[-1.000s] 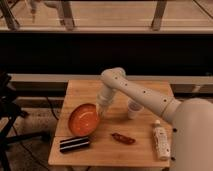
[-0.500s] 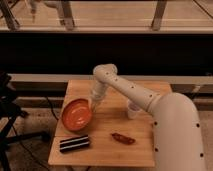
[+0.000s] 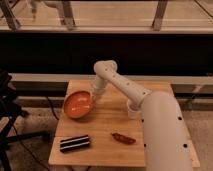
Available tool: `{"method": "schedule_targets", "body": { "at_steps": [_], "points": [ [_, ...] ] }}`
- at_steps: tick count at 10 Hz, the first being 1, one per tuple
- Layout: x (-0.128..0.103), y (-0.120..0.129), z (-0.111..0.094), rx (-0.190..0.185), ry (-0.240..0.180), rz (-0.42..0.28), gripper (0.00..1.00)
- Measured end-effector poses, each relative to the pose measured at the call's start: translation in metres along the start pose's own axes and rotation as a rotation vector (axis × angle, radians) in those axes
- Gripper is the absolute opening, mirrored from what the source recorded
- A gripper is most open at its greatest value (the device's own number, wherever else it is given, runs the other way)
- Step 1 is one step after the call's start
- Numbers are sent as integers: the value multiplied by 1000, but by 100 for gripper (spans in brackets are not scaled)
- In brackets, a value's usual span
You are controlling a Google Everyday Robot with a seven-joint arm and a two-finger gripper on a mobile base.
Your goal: Drag the ceramic bowl in a circle
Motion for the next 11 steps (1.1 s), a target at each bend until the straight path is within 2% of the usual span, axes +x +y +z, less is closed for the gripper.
{"method": "schedule_targets", "body": {
  "at_steps": [4, 5, 7, 8, 11],
  "points": [
    [-2, 67, -38, -25, 114, 202, 2],
    [-5, 77, -44, -37, 130, 236, 2],
    [-18, 90, -50, -62, 137, 281, 2],
    [-33, 99, -52, -76, 129, 292, 2],
    [-81, 106, -54, -101, 85, 255, 2]
  ]
}}
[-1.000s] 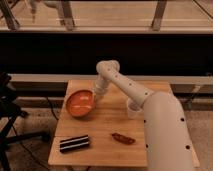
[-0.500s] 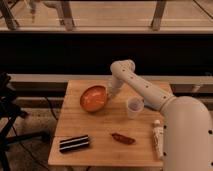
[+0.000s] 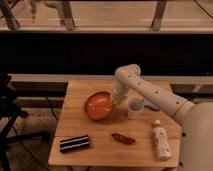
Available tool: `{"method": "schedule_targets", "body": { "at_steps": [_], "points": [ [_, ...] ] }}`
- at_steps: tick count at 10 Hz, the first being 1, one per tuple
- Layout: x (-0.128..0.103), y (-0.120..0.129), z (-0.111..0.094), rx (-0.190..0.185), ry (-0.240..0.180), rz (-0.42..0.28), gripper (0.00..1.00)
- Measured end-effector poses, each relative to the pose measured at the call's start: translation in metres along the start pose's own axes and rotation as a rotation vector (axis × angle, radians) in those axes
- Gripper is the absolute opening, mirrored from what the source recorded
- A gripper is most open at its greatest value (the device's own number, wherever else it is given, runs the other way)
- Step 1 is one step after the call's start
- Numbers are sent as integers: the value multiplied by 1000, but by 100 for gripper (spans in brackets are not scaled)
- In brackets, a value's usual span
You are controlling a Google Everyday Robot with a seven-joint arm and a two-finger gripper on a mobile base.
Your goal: Drag the ceramic bowl in a circle
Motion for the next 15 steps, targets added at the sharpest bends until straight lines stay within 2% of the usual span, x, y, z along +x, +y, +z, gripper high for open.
{"method": "schedule_targets", "body": {
  "at_steps": [2, 5, 8, 11, 12, 13, 15],
  "points": [
    [-23, 9, -8, -12, -28, -46, 2],
    [-44, 1, -8, -30, -78, -145, 2],
    [-52, -44, 18, -28, -134, -258, 2],
    [-48, -99, 52, -24, -176, -355, 2],
    [-44, -111, 57, -22, -178, -376, 2],
    [-30, -127, 62, -19, -172, -400, 2],
    [-6, -136, 62, -17, -160, -373, 2]
  ]
}}
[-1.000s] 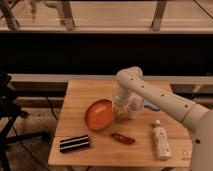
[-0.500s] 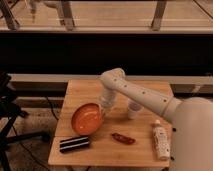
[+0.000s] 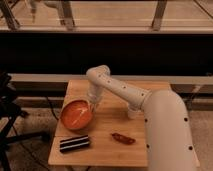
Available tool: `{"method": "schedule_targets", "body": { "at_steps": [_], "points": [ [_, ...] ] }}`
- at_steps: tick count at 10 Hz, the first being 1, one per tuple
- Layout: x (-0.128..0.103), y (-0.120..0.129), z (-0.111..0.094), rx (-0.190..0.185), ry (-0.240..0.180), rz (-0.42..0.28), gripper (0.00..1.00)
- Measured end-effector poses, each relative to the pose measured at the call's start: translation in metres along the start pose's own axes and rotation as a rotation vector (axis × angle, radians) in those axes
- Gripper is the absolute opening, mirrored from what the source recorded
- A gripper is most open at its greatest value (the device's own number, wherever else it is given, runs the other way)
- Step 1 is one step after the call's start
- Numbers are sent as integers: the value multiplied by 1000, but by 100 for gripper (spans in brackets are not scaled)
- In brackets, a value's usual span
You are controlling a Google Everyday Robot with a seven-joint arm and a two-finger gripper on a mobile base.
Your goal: Drag the ceramic bowl in a circle
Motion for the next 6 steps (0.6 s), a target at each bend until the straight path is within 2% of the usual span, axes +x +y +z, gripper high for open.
{"method": "schedule_targets", "body": {
  "at_steps": [1, 2, 4, 5, 6],
  "points": [
    [13, 6, -1, 14, 9, 53, 2],
    [25, 23, -3, 30, 20, 146, 2],
    [27, 51, -7, 38, 39, 255, 2],
    [26, 73, -11, 41, 57, 325, 2],
    [17, 105, -20, 37, 88, 417, 2]
  ]
}}
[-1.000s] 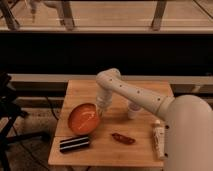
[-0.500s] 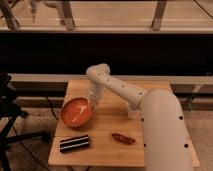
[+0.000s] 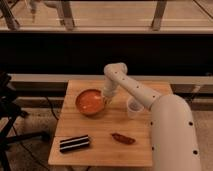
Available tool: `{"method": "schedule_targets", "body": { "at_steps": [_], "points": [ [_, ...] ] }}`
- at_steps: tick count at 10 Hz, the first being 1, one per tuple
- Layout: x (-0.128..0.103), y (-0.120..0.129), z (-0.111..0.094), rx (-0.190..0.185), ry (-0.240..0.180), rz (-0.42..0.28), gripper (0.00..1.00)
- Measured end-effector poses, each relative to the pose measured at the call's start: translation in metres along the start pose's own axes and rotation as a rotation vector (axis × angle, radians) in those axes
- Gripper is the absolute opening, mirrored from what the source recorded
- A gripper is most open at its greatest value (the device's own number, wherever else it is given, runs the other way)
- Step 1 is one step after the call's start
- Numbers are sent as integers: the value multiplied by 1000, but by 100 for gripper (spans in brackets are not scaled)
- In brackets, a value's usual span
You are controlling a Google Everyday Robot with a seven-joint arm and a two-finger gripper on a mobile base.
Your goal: Drag the ceramic bowl in a circle
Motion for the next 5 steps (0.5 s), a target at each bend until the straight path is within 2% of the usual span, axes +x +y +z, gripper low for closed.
{"method": "schedule_targets", "body": {
  "at_steps": [2, 3, 5],
  "points": [
    [-5, 36, -21, -8, 45, 80, 2],
    [-16, 49, -35, -13, 64, 94, 2],
    [-41, 61, -49, -25, 69, 55, 2]
  ]
}}
